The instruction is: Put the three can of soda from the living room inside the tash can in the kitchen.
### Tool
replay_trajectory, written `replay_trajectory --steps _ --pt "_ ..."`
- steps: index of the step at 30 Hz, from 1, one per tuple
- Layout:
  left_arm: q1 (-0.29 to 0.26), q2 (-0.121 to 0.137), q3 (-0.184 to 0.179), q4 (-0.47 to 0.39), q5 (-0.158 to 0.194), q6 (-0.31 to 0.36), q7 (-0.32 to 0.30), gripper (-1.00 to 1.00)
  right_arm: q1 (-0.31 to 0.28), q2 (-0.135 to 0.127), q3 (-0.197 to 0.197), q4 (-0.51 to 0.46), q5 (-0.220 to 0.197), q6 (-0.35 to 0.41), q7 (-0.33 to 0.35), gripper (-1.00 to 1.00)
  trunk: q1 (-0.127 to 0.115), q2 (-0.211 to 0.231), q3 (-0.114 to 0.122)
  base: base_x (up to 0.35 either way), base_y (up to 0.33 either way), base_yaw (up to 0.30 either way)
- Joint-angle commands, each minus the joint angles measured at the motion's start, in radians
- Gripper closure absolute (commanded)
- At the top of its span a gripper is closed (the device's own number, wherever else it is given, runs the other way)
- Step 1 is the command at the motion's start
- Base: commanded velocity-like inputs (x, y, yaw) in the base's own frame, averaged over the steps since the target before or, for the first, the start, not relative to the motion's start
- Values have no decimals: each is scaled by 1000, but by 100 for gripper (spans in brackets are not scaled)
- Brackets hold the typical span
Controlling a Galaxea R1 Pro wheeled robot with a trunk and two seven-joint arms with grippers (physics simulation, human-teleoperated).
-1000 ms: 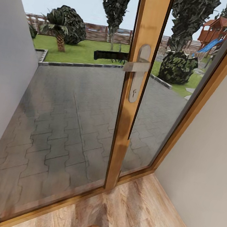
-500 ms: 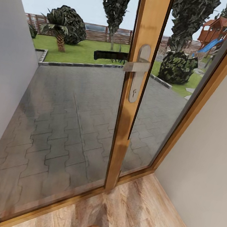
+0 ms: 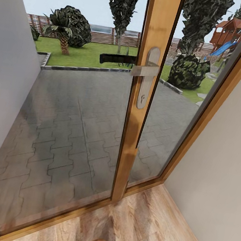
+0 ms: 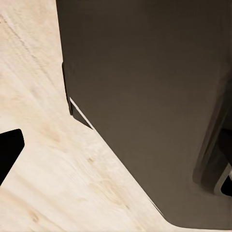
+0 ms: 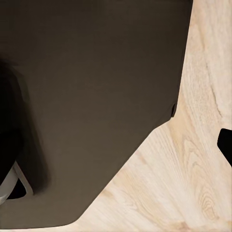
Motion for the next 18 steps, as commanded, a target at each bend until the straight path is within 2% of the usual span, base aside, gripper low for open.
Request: replay_trajectory --steps 1,4,12,18 --pt "0 0 0 0 0 0 0 -100 0 0 0 0 0 0 0 -100 0 0 0 0 -12 0" --pt "0 1 1 0 1 0 2 -100 0 0 0 0 0 -1 0 -100 0 0 0 -32 -199 0" --pt "0 0 1 0 0 0 1 -100 0 0 0 0 0 0 -1 -100 0 0 0 -65 -315 0" --pt "0 1 1 0 0 0 1 -100 0 0 0 0 0 0 -1 -100 0 0 0 -12 -60 0"
